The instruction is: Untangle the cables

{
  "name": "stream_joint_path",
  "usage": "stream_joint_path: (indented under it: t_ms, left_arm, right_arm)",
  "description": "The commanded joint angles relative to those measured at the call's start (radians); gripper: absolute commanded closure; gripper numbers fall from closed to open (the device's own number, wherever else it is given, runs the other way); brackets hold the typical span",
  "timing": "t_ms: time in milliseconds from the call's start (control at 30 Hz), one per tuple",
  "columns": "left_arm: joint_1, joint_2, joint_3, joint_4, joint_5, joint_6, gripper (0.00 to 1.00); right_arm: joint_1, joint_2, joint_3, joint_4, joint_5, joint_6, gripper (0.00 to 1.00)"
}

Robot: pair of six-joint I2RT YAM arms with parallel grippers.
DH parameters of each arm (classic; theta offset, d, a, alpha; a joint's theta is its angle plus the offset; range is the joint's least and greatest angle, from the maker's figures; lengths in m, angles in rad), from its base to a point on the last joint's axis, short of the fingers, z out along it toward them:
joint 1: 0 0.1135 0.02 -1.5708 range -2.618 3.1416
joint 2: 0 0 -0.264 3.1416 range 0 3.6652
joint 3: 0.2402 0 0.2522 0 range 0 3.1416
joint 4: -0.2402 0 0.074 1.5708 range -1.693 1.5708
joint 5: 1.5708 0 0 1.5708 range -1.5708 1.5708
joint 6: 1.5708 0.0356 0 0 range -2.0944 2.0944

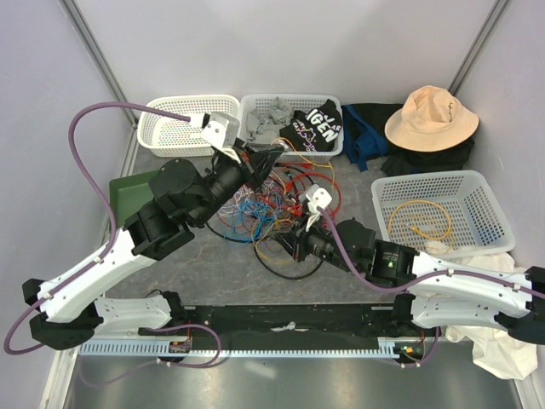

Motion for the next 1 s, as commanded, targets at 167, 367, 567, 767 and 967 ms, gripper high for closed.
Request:
stream_joint_path:
  t_ms: [167, 367, 567, 767, 967]
  left_arm:
    - [-0.003, 0.028, 0.218, -0.002, -0.111, 0.184, 0.98]
    - [-0.004, 0.052, 0.298, 0.000, -0.159, 0.268, 0.98]
    - [-0.001, 0.063, 0.346, 0.008, -0.237, 0.346, 0.98]
    - [-0.003, 0.043, 0.353, 0.006, -0.297, 0.372, 0.98]
    - [-0.001, -0.006, 0.220, 0.055, -0.428, 0.412, 0.98]
  right_arm:
    - [0.002, -0.148, -0.094, -0.054, 0.184, 0.061, 1.00]
    - [0.003, -0.236, -0.143, -0.118, 0.255, 0.084, 1.00]
    - [0.002, -0.237, -0.116, -0.227, 0.373, 0.070, 1.00]
    - [0.002, -0.259, -0.045, -0.287, 0.508, 0.054, 1.00]
    - [0.002, -0.274, 0.234, -0.322, 0.750, -0.132, 1.00]
